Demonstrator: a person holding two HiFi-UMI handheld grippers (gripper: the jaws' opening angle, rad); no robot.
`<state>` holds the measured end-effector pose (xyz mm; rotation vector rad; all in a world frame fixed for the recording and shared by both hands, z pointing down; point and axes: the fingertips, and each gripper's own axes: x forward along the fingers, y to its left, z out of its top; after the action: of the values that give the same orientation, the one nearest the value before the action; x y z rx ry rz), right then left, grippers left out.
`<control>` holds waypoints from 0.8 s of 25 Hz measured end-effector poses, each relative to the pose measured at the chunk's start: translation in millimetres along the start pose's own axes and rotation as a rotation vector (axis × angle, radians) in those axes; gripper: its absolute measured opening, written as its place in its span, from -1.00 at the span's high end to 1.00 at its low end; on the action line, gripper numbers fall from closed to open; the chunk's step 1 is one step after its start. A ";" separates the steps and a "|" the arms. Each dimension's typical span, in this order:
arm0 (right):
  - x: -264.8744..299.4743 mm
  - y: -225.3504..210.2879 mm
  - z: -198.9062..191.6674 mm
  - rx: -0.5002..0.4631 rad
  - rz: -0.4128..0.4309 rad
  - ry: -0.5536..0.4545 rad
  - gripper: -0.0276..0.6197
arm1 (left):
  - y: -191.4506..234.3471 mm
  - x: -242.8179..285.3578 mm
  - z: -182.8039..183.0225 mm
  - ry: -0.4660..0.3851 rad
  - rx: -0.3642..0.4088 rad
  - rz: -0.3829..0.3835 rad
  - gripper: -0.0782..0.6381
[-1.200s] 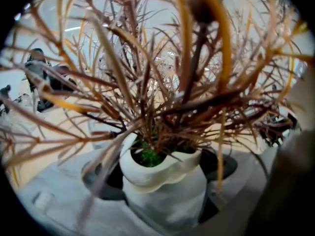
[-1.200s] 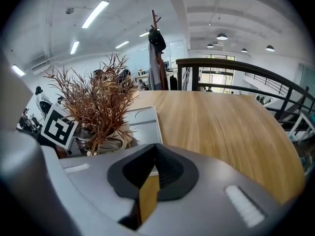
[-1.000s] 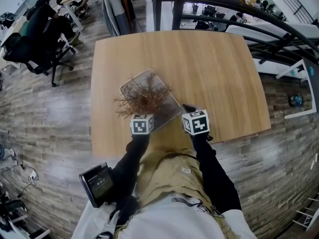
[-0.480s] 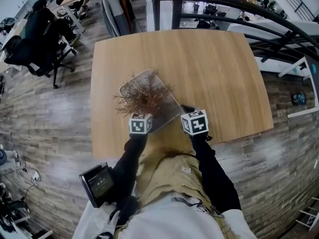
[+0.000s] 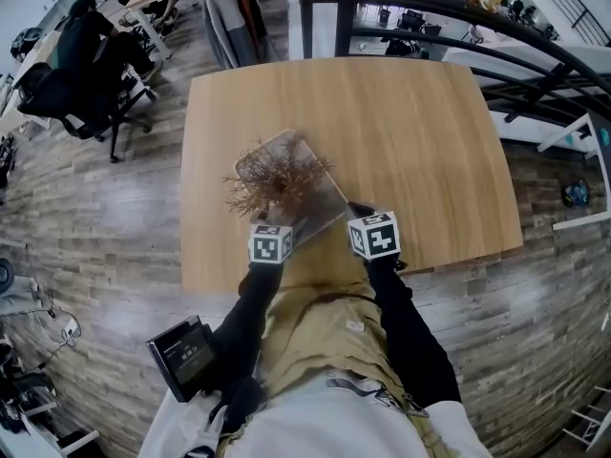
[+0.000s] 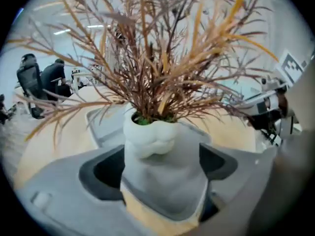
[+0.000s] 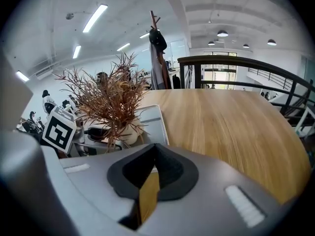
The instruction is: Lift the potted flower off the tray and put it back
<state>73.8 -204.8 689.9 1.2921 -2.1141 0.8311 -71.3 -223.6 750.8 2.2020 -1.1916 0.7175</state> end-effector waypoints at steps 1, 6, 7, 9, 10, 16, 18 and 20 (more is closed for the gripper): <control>-2.9 4.2 -1.7 0.000 0.005 0.004 0.90 | -1.9 -7.2 -2.0 0.006 -0.002 0.002 -0.53; -29.6 19.5 -1.9 0.006 0.026 0.002 0.90 | -9.7 -51.7 -8.0 0.023 -0.032 0.035 -0.39; -36.2 22.5 0.3 0.008 0.030 -0.004 0.90 | -9.5 -62.8 -5.5 0.013 -0.039 0.050 -0.33; -49.5 28.7 7.0 0.009 0.038 -0.017 0.90 | -6.0 -86.6 4.2 -0.022 -0.058 0.088 -0.15; -56.2 31.6 11.5 0.008 0.040 -0.025 0.90 | -3.4 -98.9 10.5 -0.042 -0.068 0.110 -0.07; -93.3 47.2 49.4 -0.013 0.046 -0.111 0.90 | 18.5 -176.6 60.2 -0.210 -0.129 0.237 0.43; -100.7 53.8 66.9 -0.024 0.046 -0.137 0.90 | 27.8 -199.8 82.4 -0.271 -0.144 0.264 0.62; -107.1 61.1 84.9 -0.037 0.045 -0.157 0.90 | 34.6 -218.9 106.3 -0.328 -0.150 0.273 0.78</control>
<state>52.4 -182.2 543.5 1.3341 -2.2775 0.7264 -182.7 -184.1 535.3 2.1058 -1.6755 0.3594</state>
